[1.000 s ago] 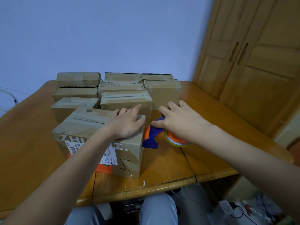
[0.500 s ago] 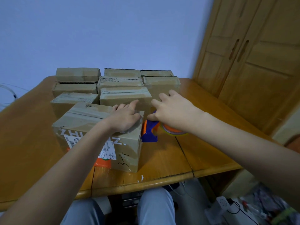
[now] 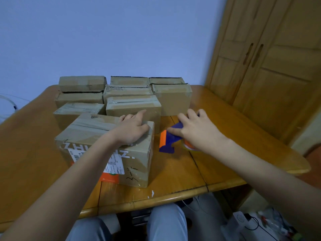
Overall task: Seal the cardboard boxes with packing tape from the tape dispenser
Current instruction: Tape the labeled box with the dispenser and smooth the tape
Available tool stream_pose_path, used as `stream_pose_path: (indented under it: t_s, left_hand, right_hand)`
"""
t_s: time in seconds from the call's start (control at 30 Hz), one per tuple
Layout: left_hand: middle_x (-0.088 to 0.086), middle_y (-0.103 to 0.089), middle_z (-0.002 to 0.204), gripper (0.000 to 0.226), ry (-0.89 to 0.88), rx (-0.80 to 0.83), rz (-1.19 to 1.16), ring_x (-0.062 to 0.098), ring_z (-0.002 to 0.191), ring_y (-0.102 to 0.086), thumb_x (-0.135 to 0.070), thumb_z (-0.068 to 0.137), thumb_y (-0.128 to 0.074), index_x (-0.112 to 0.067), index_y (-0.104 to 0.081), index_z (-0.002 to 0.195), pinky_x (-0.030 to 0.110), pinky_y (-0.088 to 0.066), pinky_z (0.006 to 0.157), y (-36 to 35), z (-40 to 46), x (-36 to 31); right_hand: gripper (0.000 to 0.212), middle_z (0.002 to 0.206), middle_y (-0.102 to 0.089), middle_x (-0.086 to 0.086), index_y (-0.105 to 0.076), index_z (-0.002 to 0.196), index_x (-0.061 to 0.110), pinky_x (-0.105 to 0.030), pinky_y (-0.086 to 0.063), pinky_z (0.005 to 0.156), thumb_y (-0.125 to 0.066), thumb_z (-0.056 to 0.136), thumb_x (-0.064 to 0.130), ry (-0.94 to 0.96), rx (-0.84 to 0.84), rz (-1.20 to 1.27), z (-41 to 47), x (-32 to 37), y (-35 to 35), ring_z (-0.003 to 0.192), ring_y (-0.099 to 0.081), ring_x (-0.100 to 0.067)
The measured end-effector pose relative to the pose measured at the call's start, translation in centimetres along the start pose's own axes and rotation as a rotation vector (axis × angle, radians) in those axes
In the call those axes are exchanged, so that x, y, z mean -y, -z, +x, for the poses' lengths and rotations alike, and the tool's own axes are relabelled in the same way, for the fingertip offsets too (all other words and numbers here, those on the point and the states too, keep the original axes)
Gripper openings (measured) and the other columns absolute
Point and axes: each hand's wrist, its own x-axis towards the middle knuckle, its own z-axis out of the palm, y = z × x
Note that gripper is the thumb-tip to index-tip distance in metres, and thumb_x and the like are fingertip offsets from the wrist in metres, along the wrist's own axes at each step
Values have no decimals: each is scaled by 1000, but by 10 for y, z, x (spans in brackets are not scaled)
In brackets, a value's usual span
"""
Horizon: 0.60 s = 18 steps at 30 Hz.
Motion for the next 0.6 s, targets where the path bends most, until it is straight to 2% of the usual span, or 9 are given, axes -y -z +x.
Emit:
stream_pose_path:
  t_s: [0.07, 0.2, 0.33, 0.4, 0.5, 0.6]
  left_hand:
    - [15, -31, 152, 59, -3, -4, -12, 27, 142, -20, -29, 103, -33, -17, -6, 153, 35, -9, 114, 0, 0, -1]
    - [18, -36, 147, 61, -5, -19, -42, 28, 140, -24, -30, 102, -37, -18, -7, 153, 35, -12, 114, 1, -1, 1]
    - [10, -47, 138, 66, -62, -41, -119, 28, 132, -37, -30, 96, -52, -18, -18, 151, 39, -24, 112, 2, 1, 5]
    - [2, -49, 136, 66, -110, -66, -157, 22, 128, -43, -27, 93, -58, -19, -24, 149, 42, -31, 110, 4, -1, 6]
    - [-1, -49, 138, 60, -179, -50, -128, 14, 129, -45, -26, 93, -58, -19, -32, 147, 31, -36, 108, 7, -6, 7]
    - [-6, -47, 142, 51, -278, -3, -53, 3, 126, -40, -30, 95, -56, -21, -41, 143, 15, -31, 100, 13, -11, 10]
  right_hand:
    - [49, 125, -40, -11, -28, 146, 37, -45, -35, 87, -41, 101, 21, -34, 31, 52, -7, -6, -8, 112, -40, -35]
    - [54, 125, -40, -7, -20, 148, 42, -40, -34, 90, -41, 102, 25, -164, 19, 188, -20, -11, -21, 115, -39, -29]
    - [62, 122, -43, -1, -24, 147, 44, -32, -33, 84, -48, 97, 14, -362, -30, 396, -33, -20, -37, 110, -41, -22]
    - [64, 121, -46, -1, -31, 146, 42, -30, -35, 82, -52, 94, 9, -434, -76, 517, -39, -20, -44, 108, -42, -20]
    - [71, 115, -50, -3, -42, 141, 38, -31, -38, 78, -53, 87, -7, -468, -199, 663, -44, -20, -50, 103, -45, -22]
    - [77, 108, -52, -3, -50, 137, 33, -29, -42, 73, -52, 80, -19, -478, -364, 803, -50, -19, -54, 99, -48, -21]
